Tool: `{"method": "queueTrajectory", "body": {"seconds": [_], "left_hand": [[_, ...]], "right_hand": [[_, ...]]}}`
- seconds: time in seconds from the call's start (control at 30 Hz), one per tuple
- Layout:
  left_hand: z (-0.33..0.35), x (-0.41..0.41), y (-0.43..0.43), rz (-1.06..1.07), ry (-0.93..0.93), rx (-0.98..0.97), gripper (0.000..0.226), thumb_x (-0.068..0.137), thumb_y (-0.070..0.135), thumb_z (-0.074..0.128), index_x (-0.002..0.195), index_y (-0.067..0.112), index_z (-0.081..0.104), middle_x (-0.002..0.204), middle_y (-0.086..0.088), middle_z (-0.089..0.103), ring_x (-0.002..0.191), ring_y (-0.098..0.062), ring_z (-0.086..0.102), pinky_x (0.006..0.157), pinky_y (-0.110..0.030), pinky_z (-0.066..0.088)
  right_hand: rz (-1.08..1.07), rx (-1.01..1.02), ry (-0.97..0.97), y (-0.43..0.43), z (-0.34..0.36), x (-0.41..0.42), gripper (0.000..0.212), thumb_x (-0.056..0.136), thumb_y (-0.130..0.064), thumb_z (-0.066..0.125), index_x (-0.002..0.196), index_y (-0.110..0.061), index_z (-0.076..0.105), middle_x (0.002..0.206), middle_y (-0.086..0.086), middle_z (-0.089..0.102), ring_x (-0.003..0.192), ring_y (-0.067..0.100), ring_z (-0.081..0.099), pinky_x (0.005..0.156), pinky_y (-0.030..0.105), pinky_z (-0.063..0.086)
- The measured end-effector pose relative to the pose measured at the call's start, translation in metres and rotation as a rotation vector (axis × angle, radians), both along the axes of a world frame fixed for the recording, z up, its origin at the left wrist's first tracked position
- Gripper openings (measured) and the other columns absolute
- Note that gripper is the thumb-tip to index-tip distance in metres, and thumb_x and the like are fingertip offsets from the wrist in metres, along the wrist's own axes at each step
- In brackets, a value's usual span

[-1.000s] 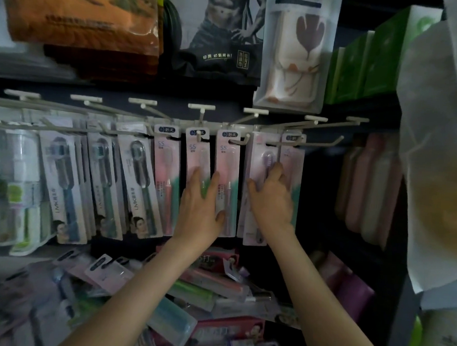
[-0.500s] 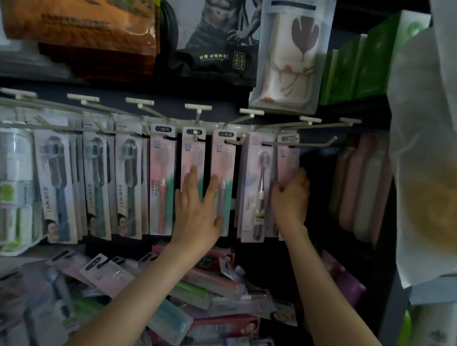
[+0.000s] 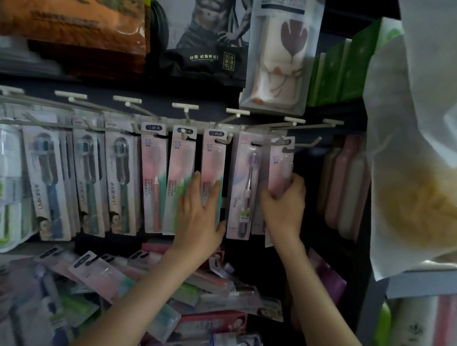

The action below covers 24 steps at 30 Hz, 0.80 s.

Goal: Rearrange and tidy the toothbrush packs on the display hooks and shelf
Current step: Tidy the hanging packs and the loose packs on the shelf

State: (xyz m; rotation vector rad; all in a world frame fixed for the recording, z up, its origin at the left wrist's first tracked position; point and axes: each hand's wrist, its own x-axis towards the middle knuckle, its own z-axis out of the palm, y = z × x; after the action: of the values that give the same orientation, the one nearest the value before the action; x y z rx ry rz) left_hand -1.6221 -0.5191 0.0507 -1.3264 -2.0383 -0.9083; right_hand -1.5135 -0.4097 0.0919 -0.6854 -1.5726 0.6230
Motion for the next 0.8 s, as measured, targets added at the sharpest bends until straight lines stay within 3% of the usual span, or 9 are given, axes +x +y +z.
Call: {"method": "queueTrajectory", "body": {"seconds": [0.1,0.17,0.33,0.43,0.63,0.8], "left_hand": [[-0.002,0.006,-0.002,-0.040,-0.055,0.027,0.077,0.091,0.028,0.058,0.151,0.021,0.010,0.156,-0.011,-0.014,0.144,-0.027,-0.011,0.116,-0.038,-0.002],[-0.002,0.010,-0.007,-0.064,-0.085,0.069,0.077,0.092,0.030,0.056,0.151,0.023,0.007,0.156,-0.007,-0.014,0.144,-0.024,-0.010,0.112,-0.032,-0.004],[-0.011,0.004,-0.029,-0.040,0.025,0.112,0.080,0.086,0.022,0.065,0.150,0.023,0.017,0.155,-0.011,0.009,0.142,-0.030,0.012,0.112,-0.038,0.015],[-0.021,-0.004,-0.046,-0.004,0.102,0.093,0.079,0.081,0.018,0.070,0.146,0.017,0.026,0.152,-0.015,0.020,0.137,-0.033,0.025,0.108,-0.045,0.026],[-0.016,-0.024,-0.087,0.144,0.113,0.085,0.083,0.079,0.018,0.072,0.147,0.015,0.025,0.151,-0.020,0.022,0.137,-0.037,0.026,0.108,-0.043,0.022],[-0.008,-0.053,-0.118,0.303,0.134,0.038,0.080,0.076,0.017,0.075,0.144,0.007,0.032,0.147,-0.026,0.027,0.132,-0.044,0.033,0.104,-0.052,0.032]], "right_hand": [[0.046,0.009,0.054,-0.018,-0.008,0.011,0.058,0.078,-0.006,0.065,0.130,-0.002,0.039,0.127,0.013,0.046,0.114,0.024,0.048,0.083,0.011,0.030],[0.077,0.042,0.038,-0.030,-0.016,0.015,0.059,0.080,-0.007,0.065,0.132,-0.003,0.038,0.127,0.010,0.046,0.112,0.017,0.047,0.081,0.006,0.028],[0.077,0.290,-0.172,-0.047,-0.043,0.008,0.057,0.077,-0.009,0.067,0.128,-0.001,0.042,0.120,0.014,0.050,0.110,0.027,0.052,0.088,0.022,0.042],[0.092,0.356,-0.280,-0.049,-0.047,0.001,0.058,0.076,-0.009,0.068,0.128,0.000,0.044,0.118,0.015,0.050,0.111,0.031,0.051,0.094,0.030,0.042],[0.195,0.410,-0.355,-0.066,-0.041,-0.021,0.065,0.080,-0.014,0.067,0.138,-0.004,0.038,0.122,0.015,0.051,0.115,0.031,0.050,0.094,0.036,0.043],[0.247,0.517,-0.418,-0.088,-0.031,-0.047,0.067,0.087,-0.020,0.063,0.144,-0.013,0.029,0.134,0.010,0.045,0.121,0.027,0.046,0.088,0.036,0.048]]}}
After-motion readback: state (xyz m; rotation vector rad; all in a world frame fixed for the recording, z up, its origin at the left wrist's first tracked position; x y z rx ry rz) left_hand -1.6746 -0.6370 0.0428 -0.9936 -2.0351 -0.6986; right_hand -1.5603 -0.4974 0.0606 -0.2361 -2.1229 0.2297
